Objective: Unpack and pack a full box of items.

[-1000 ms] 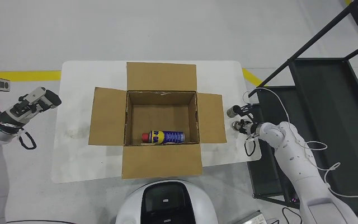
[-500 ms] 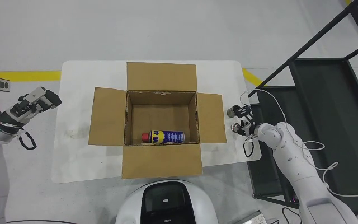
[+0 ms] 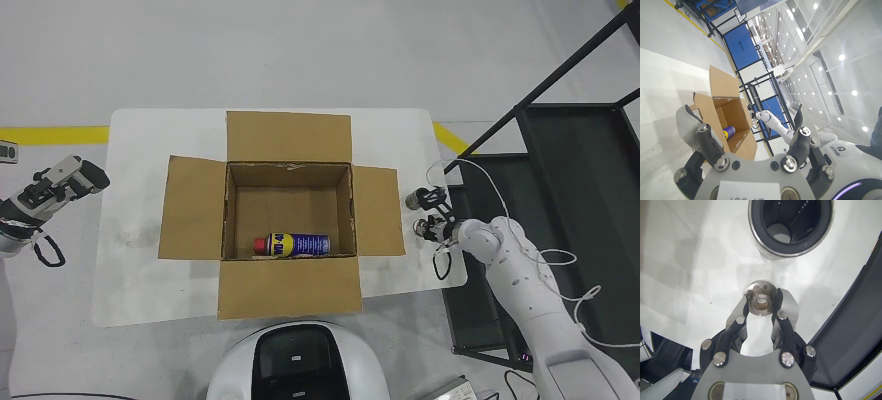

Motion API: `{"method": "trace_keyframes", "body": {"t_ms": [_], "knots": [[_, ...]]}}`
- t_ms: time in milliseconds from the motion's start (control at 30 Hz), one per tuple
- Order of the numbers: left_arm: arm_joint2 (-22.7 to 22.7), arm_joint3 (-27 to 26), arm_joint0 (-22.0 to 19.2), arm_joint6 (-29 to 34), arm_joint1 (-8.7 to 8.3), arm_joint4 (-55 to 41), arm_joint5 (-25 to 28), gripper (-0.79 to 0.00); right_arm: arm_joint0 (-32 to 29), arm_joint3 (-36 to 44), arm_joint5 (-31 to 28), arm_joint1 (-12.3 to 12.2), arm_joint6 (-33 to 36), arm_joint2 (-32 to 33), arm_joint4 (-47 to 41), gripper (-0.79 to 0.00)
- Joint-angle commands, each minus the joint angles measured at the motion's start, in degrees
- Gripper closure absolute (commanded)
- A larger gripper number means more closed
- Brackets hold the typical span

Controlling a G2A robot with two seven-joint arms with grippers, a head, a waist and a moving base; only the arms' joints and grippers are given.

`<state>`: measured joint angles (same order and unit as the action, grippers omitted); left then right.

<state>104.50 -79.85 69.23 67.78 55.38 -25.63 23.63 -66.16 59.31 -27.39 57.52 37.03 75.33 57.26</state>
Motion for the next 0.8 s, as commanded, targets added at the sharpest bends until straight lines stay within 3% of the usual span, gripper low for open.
{"method": "trace_keyframes", "body": {"t_ms": [0, 67, 133, 200, 767], "knots": [[0.00, 0.00, 0.00, 0.00, 0.00, 0.00, 0.00, -0.785, 0.28, -0.15, 0.06, 0.06, 0.09, -0.34, 0.20, -0.296], [0.00, 0.00, 0.00, 0.00, 0.00, 0.00, 0.00, -0.785, 0.46, -0.31, 0.10, 0.09, 0.04, -0.53, 0.27, -0.277], [0.00, 0.00, 0.00, 0.00, 0.00, 0.00, 0.00, -0.785, 0.60, -0.44, 0.15, 0.09, 0.02, -0.66, 0.49, -0.209], [0.00, 0.00, 0.00, 0.00, 0.00, 0.00, 0.00, -0.785, 0.70, -0.56, 0.16, 0.09, 0.03, -0.80, 0.63, 0.000], [0.00, 0.00, 0.00, 0.00, 0.00, 0.00, 0.00, -0.785, -3.37, 6.01, 0.34, -1.32, -0.32, 3.73, -0.09, 0.000]]}}
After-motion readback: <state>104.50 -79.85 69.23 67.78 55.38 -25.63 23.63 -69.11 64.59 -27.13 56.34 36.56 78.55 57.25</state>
